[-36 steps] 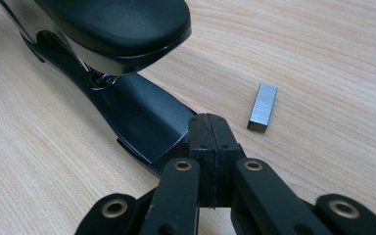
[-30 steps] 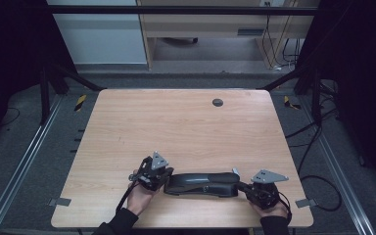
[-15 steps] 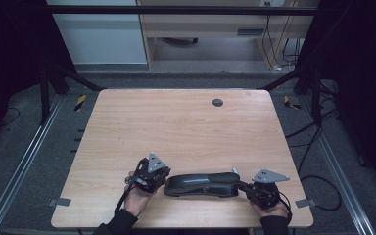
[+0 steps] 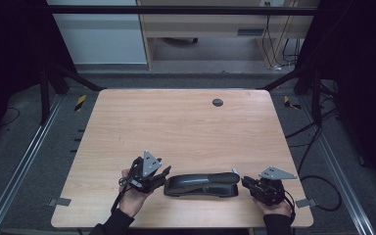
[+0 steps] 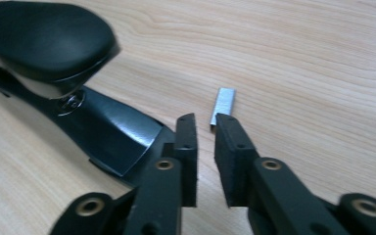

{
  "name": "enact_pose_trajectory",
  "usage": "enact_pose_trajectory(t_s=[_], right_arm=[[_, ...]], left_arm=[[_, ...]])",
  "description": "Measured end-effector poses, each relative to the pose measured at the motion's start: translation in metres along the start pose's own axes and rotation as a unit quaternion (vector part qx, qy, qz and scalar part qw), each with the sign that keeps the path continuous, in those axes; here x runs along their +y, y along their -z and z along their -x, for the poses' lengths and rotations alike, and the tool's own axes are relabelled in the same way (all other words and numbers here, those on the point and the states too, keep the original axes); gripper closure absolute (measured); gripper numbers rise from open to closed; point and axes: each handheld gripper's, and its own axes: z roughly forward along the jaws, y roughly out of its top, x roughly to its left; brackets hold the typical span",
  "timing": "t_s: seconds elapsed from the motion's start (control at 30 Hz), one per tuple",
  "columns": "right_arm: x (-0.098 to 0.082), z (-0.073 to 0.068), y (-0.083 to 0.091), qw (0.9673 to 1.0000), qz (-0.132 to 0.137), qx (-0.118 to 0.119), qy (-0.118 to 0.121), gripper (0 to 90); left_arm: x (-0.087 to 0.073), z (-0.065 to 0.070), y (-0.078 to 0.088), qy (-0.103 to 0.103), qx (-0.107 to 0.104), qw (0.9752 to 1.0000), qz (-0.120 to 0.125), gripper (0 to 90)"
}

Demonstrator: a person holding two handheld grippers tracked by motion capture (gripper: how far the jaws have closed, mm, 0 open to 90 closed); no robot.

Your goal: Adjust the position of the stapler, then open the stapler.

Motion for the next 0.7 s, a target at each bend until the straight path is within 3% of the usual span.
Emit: enact_pose_trajectory(t_s=[0.07,0.3,0.7], right_arm=[[0.000,0.000,0.000,1.0000,0.001,-0.003,-0.004,76.5],[0.000,0.006,0.002,0.9993,0.010,-0.028,-0.022,58.5],[0.000,0.011,0.005,0.9980,0.020,-0.049,-0.034,49.6]], left_arm=[[0.003,0.001,0.003,0.000,0.001,1.0000,0.004,48.8],[0.013,0.009,0.009,-0.013,-0.003,0.9999,-0.001,37.1],[0.026,0.024,0.021,-0.048,-0.019,0.9986,0.004,32.6]])
